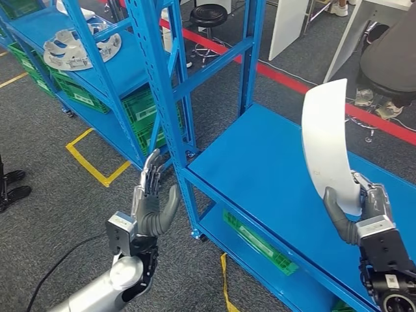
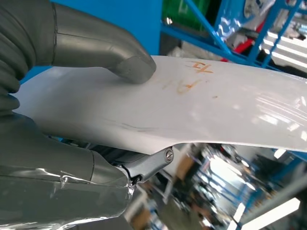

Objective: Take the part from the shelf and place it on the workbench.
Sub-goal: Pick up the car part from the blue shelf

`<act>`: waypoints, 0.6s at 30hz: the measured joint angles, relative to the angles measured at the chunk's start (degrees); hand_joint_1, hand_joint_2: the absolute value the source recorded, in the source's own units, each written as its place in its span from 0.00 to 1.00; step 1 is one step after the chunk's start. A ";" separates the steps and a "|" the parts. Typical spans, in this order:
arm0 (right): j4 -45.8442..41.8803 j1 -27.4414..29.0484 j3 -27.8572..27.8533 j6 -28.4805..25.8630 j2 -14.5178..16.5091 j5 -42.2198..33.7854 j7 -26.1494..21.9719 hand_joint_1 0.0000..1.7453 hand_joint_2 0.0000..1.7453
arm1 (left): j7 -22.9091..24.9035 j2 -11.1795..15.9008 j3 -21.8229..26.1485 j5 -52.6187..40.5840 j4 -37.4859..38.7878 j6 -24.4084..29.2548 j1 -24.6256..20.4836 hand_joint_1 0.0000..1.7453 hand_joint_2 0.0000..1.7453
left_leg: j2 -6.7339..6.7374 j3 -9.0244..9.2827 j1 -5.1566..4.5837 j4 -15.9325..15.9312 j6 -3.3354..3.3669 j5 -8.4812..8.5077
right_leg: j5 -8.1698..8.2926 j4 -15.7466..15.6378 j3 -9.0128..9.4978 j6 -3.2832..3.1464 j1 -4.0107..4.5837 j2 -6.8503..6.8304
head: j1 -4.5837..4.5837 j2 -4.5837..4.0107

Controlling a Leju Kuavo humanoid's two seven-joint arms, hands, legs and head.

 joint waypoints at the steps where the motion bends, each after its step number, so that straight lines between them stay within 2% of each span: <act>1: -0.19 0.14 0.16 -0.79 0.44 1.71 -0.42 1.00 1.00 | -0.12 -0.03 0.00 0.01 -0.01 0.01 0.09 0.00 1.00 | 0.00 0.00 0.00 0.00 0.00 0.00 | 0.00 0.00 0.00 0.00 0.00 0.00 | 0.00 0.00; 7: -0.62 0.57 1.05 -4.44 2.43 7.56 -1.88 1.00 1.00 | -0.88 -0.15 0.00 -0.14 -0.01 0.26 0.27 0.00 1.00 | 0.00 0.00 0.00 0.00 0.00 0.00 | 0.00 0.00 0.01 0.00 -0.01 0.00 | 0.01 0.01; 10: -0.65 0.74 1.53 -8.47 3.36 13.41 -2.16 1.00 1.00 | -1.19 -0.16 0.00 -0.40 -0.03 0.71 0.47 0.00 1.00 | 0.01 0.00 0.00 0.01 0.00 0.00 | 0.00 0.00 0.00 0.00 -0.01 0.00 | 0.01 0.01; 14: -0.76 1.19 2.11 -16.53 4.25 24.74 -0.46 1.00 1.00 | -1.38 -0.16 0.00 -0.47 -0.05 0.64 0.69 0.00 1.00 | 0.01 0.01 0.00 0.00 0.00 0.00 | 0.00 0.00 0.00 0.00 -0.01 0.00 | 0.01 0.00; 18: -0.81 1.47 2.73 -18.81 4.71 28.48 1.03 1.00 1.00 | -1.52 -0.26 0.00 -0.44 -0.05 0.51 0.70 0.00 1.00 | 0.03 0.00 0.00 0.00 -0.01 -0.01 | 0.00 -0.01 -0.01 0.00 -0.01 0.02 | 0.01 0.01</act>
